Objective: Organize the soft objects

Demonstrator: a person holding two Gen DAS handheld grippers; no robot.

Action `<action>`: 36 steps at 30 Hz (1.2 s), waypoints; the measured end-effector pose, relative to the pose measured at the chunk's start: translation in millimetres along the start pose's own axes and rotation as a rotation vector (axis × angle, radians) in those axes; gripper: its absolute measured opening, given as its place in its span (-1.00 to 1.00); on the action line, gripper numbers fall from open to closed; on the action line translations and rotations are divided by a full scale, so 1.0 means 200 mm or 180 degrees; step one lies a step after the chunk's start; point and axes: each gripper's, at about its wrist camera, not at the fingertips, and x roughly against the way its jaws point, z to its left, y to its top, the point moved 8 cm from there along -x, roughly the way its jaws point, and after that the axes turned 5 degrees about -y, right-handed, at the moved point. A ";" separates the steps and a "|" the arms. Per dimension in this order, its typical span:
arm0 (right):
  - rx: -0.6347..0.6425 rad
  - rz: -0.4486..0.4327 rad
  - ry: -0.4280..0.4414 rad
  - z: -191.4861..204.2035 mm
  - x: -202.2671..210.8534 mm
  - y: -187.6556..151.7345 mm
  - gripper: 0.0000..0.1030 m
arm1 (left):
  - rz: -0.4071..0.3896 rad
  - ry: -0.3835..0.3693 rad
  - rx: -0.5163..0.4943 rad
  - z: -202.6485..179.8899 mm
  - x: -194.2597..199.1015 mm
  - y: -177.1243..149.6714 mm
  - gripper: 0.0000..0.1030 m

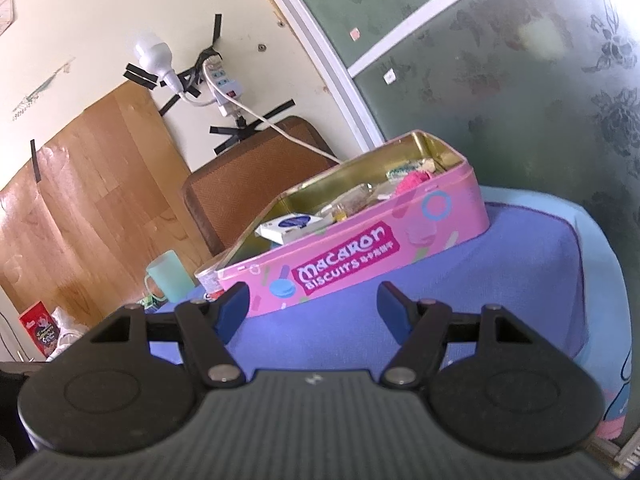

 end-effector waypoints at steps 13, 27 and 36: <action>0.0008 0.0011 0.0025 0.00 -0.02 -0.01 0.41 | 0.0081 0.0072 0.0020 0.03 -0.03 -0.01 1.00; 0.0057 0.0060 0.0062 0.02 -0.03 -0.02 0.41 | 0.0177 0.0097 0.0071 0.05 -0.06 -0.03 1.00; 0.0052 0.0075 0.0078 0.02 -0.04 -0.02 0.41 | 0.0253 0.0121 0.0076 0.05 -0.08 -0.06 0.99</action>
